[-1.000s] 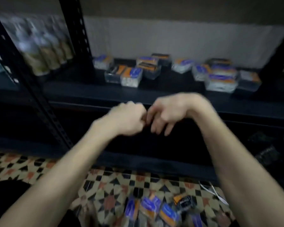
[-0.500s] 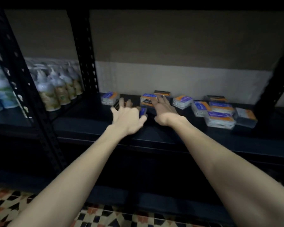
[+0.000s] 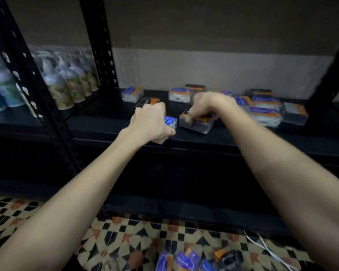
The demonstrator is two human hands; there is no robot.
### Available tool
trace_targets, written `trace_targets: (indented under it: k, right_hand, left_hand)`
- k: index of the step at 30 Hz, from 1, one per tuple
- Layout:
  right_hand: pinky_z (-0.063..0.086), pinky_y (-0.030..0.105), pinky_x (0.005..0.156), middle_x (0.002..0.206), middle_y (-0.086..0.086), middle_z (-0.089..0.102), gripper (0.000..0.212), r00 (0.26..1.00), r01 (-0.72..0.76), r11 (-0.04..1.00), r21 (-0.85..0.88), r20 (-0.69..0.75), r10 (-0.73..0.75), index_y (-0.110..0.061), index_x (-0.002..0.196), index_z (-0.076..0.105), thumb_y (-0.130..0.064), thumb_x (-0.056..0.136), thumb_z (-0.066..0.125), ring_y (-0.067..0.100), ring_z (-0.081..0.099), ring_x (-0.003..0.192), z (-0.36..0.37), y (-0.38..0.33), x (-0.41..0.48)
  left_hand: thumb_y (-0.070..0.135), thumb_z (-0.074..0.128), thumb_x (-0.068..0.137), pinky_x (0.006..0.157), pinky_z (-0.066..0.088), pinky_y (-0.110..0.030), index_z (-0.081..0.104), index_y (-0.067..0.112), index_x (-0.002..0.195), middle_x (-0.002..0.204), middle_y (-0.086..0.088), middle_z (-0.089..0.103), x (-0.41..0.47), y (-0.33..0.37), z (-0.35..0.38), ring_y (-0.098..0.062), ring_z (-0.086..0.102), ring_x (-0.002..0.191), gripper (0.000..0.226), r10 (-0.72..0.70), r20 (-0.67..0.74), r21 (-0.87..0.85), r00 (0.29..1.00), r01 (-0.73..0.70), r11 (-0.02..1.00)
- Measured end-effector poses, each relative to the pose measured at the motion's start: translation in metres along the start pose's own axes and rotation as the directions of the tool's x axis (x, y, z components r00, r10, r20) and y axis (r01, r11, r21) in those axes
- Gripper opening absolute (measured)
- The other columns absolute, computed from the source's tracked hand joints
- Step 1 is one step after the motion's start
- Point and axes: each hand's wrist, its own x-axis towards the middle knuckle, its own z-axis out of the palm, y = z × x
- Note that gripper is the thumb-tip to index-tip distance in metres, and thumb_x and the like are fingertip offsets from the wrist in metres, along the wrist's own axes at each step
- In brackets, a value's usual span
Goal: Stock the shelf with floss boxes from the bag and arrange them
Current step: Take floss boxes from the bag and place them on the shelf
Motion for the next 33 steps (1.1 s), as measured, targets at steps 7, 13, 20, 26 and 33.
trace_targets:
  k: [7,13,20,26,33]
  right_hand:
    - [0.056,0.058,0.086,0.101,0.017,0.075,0.044,0.894,0.007,1.0,-0.008,0.448,-0.003,-0.005,0.107,0.071,-0.016,0.067,0.087,0.027,0.072,0.091,0.006,0.034,-0.091]
    - [0.059,0.052,0.083,0.108,0.009,0.071,0.048,0.762,-0.102,0.988,-0.113,0.63,0.15,-0.015,0.097,0.071,-0.028,0.057,0.094,0.027,0.066,0.104,0.117,0.075,-0.087]
    - [0.059,0.039,0.08,0.104,0.007,0.07,0.049,0.792,-0.265,0.964,-0.03,0.564,0.235,-0.01,0.086,0.064,-0.028,0.053,0.095,0.025,0.067,0.089,0.306,0.118,-0.073]
    - [0.054,0.036,0.082,0.113,0.01,0.065,0.062,0.791,-0.434,0.894,0.106,0.519,0.323,-0.013,0.112,0.059,-0.04,0.062,0.084,0.028,0.062,0.102,0.445,0.164,-0.081]
    - [0.044,0.025,0.072,0.099,0.007,0.064,0.033,0.724,-0.61,0.754,0.242,0.556,0.407,-0.013,0.103,0.06,-0.03,0.081,0.077,0.022,0.062,0.091,0.473,0.203,-0.106]
  left_hand:
    - [0.042,0.082,0.062,0.076,0.049,-0.038,0.043,0.018,0.113,0.097,0.0,0.053,-0.048,0.036,0.006,-0.027,0.056,0.091,0.069,0.178,0.345,0.093,0.922,-0.222,0.971]
    - [0.033,0.088,0.057,0.076,0.058,-0.038,0.045,0.014,0.12,0.099,-0.001,0.061,-0.058,0.058,0.109,-0.022,0.063,0.085,0.078,0.217,0.675,0.048,0.705,-0.336,0.941]
    - [0.023,0.084,0.067,0.075,0.051,-0.034,0.056,0.013,0.119,0.125,-0.01,0.047,-0.102,0.046,0.284,-0.029,0.059,0.104,0.06,0.088,0.811,0.079,0.578,-0.258,0.963]
    - [0.027,0.081,0.073,0.079,0.049,-0.035,0.049,0.01,0.125,0.125,-0.01,0.047,-0.15,0.032,0.381,-0.03,0.054,0.11,0.063,0.065,0.825,-0.009,0.561,-0.102,0.995]
    - [0.032,0.088,0.069,0.079,0.055,-0.033,0.049,0.008,0.126,0.125,-0.01,0.042,-0.168,0.057,0.435,-0.028,0.055,0.102,0.073,0.008,0.839,-0.097,0.544,0.136,0.986]
